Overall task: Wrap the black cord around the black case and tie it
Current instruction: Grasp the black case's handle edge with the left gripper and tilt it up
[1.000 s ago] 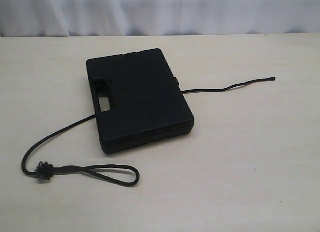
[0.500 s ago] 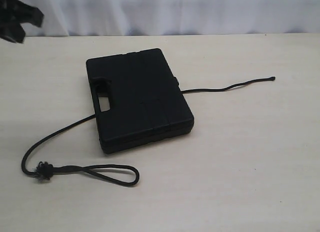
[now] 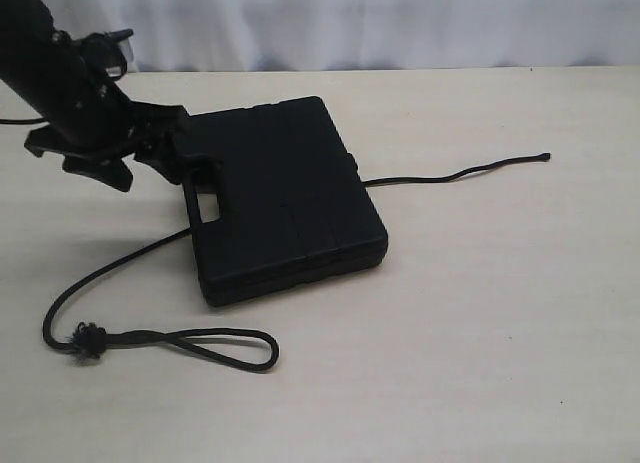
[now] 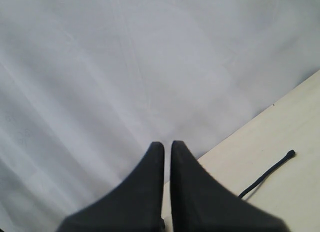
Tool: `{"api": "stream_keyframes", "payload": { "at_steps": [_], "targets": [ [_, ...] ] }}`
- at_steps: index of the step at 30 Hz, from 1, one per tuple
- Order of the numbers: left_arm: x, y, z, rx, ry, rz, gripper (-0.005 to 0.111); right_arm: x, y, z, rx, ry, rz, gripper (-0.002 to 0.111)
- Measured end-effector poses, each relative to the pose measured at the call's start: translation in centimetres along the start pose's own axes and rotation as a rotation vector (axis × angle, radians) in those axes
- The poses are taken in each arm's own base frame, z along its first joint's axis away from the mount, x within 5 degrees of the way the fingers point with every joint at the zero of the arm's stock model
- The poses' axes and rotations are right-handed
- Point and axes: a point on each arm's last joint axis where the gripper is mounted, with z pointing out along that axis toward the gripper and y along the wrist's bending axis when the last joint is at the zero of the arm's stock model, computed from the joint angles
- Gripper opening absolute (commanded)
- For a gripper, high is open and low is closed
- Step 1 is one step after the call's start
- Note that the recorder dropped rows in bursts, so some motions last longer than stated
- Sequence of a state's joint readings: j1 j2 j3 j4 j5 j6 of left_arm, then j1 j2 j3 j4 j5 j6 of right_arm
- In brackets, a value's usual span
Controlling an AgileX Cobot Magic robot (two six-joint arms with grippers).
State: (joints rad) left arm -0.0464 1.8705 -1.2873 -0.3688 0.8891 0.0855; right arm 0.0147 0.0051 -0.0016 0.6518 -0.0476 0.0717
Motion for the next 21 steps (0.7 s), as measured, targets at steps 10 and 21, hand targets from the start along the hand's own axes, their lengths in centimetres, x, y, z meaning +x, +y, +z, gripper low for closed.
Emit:
{"api": "stream_keyframes", "payload": {
  "at_steps": [10,21],
  "targets": [
    [-1.5,1.1,5.3,0.032,-0.055,-0.031,0.059,0.0,0.0,0.0,0.000,0.002,0.000,0.004],
    [-1.8,1.1,9.6,0.028,-0.081,0.002,0.027,0.1,0.0,0.0,0.001,0.011,-0.001,0.004]
  ]
}}
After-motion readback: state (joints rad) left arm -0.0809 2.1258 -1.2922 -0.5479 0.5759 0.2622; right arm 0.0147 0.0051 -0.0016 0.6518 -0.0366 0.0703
